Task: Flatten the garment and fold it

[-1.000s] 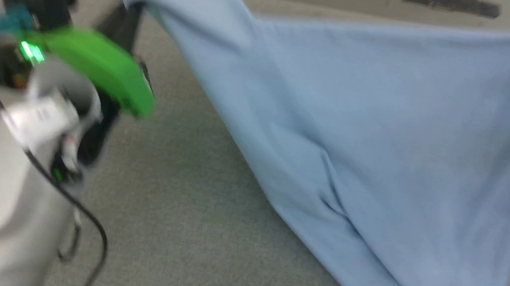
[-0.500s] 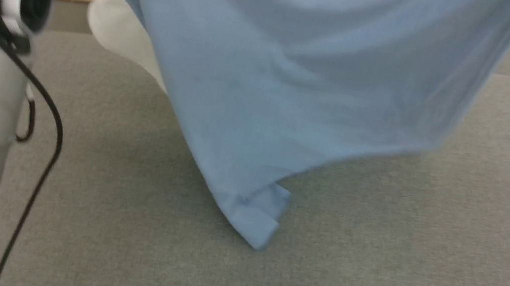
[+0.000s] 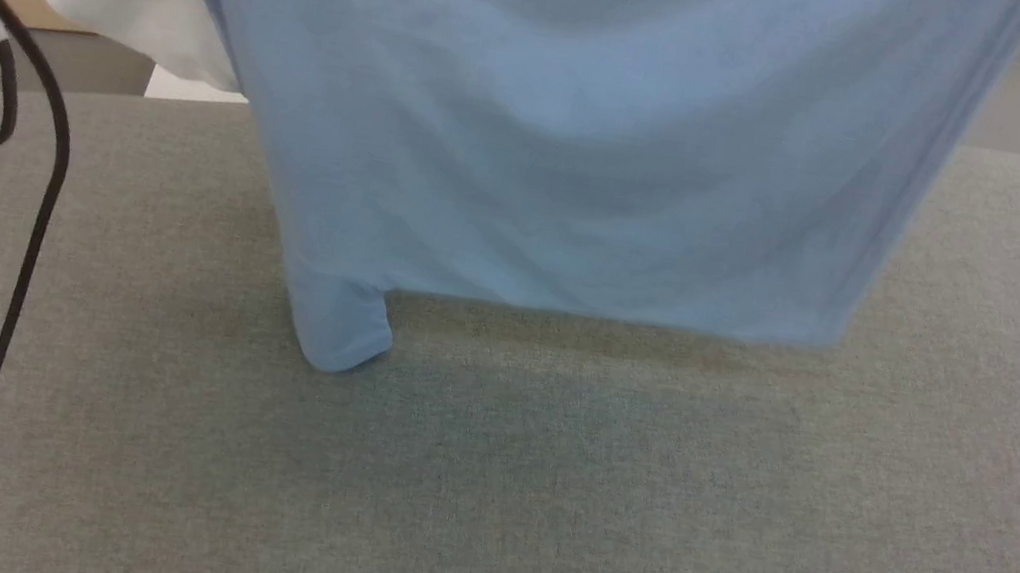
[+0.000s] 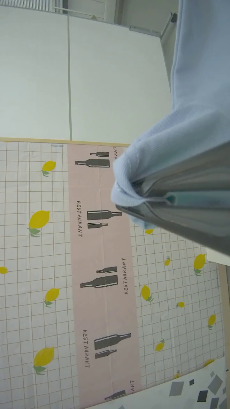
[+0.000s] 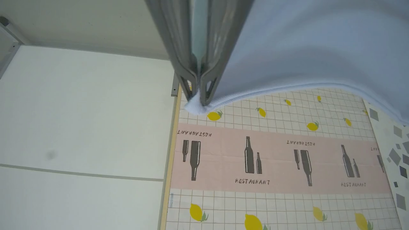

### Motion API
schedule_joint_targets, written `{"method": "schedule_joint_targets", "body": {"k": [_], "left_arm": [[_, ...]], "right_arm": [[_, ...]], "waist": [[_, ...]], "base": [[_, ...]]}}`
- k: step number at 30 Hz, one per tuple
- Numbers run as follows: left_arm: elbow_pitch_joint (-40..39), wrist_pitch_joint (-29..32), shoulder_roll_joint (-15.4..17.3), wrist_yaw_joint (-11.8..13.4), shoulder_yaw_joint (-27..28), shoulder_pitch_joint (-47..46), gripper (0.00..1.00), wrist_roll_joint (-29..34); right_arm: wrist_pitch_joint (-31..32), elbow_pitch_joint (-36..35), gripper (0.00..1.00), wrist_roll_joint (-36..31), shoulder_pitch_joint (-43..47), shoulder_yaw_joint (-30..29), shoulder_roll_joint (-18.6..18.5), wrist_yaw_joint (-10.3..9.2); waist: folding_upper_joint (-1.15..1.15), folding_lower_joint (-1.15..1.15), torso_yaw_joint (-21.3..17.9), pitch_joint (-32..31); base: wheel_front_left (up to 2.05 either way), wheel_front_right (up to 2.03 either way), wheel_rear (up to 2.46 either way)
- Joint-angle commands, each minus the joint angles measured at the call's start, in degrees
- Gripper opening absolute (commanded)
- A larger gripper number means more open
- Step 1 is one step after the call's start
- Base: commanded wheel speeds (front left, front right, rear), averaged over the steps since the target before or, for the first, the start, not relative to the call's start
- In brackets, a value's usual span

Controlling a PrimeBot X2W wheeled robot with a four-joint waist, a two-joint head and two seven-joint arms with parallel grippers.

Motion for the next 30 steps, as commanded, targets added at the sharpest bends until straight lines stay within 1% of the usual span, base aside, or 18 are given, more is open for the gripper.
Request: {"method": "schedule_joint_targets", "body": {"k": [1, 5, 9, 12, 17, 23, 26, 30], "left_arm": [[0.55, 0.41, 0.64, 0.29, -0.09, -1.06, 0.00, -0.18], [2.76, -0.41, 1.49, 1.40, 0.07, -3.37, 0.00, 1.48], [5.07, -4.35, 1.05, 3.07, -0.71, -8.52, 0.00, 4.93], [7.43, -8.68, -0.20, 4.11, -1.15, -14.02, 0.00, 7.01], [12.74, -15.09, -1.61, 4.77, -2.08, -22.35, 0.00, 9.72], [17.89, -21.12, -1.77, 4.71, -2.27, -29.40, 0.00, 11.24], [19.36, -24.16, -1.56, 4.13, -2.57, -31.43, 0.00, 11.75], [20.36, -28.84, -1.86, 4.11, -3.04, -31.49, 0.00, 12.25]], "right_arm": [[0.52, 0.47, 0.00, 0.30, -1.09, -0.02, 0.22, -0.09], [1.26, 1.96, 0.00, -1.08, -3.39, 0.00, 0.45, -0.09], [0.00, 4.54, 0.00, -3.92, -7.72, -0.06, 1.13, -0.09], [-2.51, 6.97, 0.00, -5.95, -12.28, -0.02, 1.59, -0.09], [-8.04, 12.07, 0.00, -9.13, -20.21, -0.44, 2.29, -0.09], [-13.89, 18.00, 0.00, -11.58, -27.60, 0.50, 2.53, -0.09], [-16.39, 20.18, 0.00, -12.10, -29.98, 0.80, 1.37, -0.09], [-20.18, 22.37, 0.00, -13.26, -31.46, 1.89, -0.89, -0.09]], "waist": [[0.00, 0.00, -0.57, 1.09], [0.00, 0.00, -1.54, 4.88], [0.00, 0.00, -2.46, 10.55], [0.00, 0.00, -2.84, 15.03], [0.00, 0.00, -2.70, 20.76], [0.00, 0.00, -2.05, 25.05], [0.00, 0.00, -1.21, 27.16], [0.00, 0.00, 0.24, 30.26]], "base": [[0.00, 0.00, 0.00], [0.00, 0.00, 0.00], [0.00, 0.00, 0.00], [0.00, 0.00, 0.00], [0.00, 0.00, 0.00], [0.00, 0.00, 0.00], [0.00, 0.00, 0.00], [0.00, 0.00, 0.00]]}}
